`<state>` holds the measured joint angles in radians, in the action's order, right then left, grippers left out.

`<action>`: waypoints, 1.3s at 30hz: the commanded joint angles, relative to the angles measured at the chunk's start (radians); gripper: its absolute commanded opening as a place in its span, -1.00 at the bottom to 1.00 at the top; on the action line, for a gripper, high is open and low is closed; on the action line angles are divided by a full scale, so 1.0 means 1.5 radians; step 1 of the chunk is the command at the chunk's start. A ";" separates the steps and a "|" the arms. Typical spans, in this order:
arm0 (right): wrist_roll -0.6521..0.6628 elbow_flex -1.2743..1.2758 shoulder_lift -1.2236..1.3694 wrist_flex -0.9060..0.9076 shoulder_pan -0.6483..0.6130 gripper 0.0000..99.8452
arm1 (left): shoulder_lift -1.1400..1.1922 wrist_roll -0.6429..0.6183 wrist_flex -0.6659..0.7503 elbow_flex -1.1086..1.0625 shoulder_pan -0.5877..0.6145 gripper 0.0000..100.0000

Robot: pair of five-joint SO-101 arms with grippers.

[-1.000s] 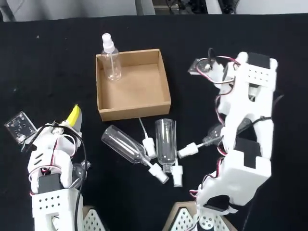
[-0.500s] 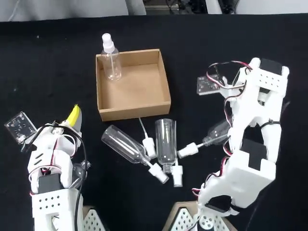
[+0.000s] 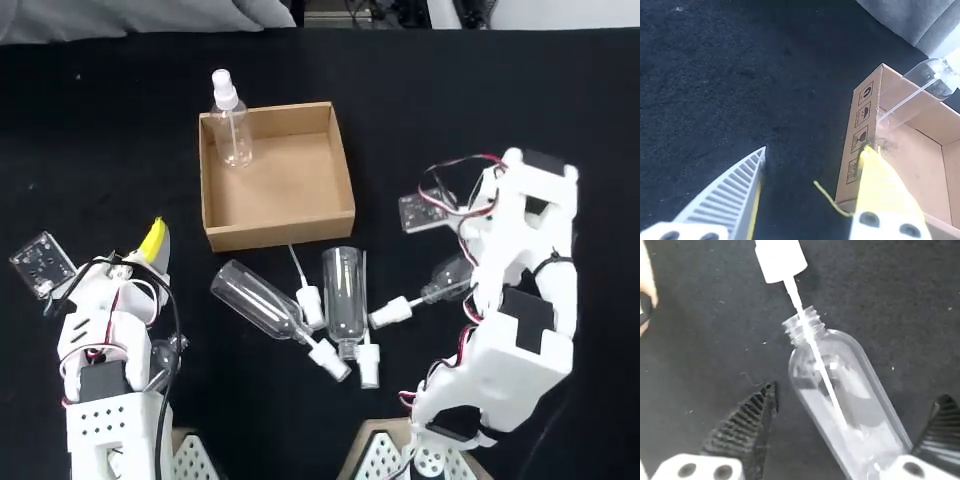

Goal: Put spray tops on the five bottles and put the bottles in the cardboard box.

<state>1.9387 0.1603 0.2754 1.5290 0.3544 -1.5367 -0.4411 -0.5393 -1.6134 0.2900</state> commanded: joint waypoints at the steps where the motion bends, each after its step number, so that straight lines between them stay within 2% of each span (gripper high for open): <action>1: 0.010 0.020 -0.044 -0.056 0.003 -0.19 | -0.008 -0.001 0.004 0.005 -0.001 -0.44; 6: 0.007 0.057 -0.044 -0.115 0.002 -0.21 | -0.008 -0.001 0.004 0.005 -0.001 -0.44; 12: -0.007 0.078 -0.044 -0.131 0.001 -0.60 | -0.008 -0.001 0.004 0.005 -0.001 -0.44; 21: -0.165 0.043 -0.047 -0.129 -0.011 -0.63 | -0.008 0.025 0.004 0.005 -0.002 -0.44; 26: -0.249 0.029 -0.047 -0.129 -0.026 -0.78 | -0.008 0.025 0.004 0.005 -0.002 -0.44; 39: -0.483 0.031 -0.041 -0.132 -0.096 -0.78 | -0.008 0.025 0.004 0.005 -0.002 -0.44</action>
<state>1.2835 0.2739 0.2754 1.3418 0.2501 -1.5367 -0.4227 -0.5393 -1.6134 0.2900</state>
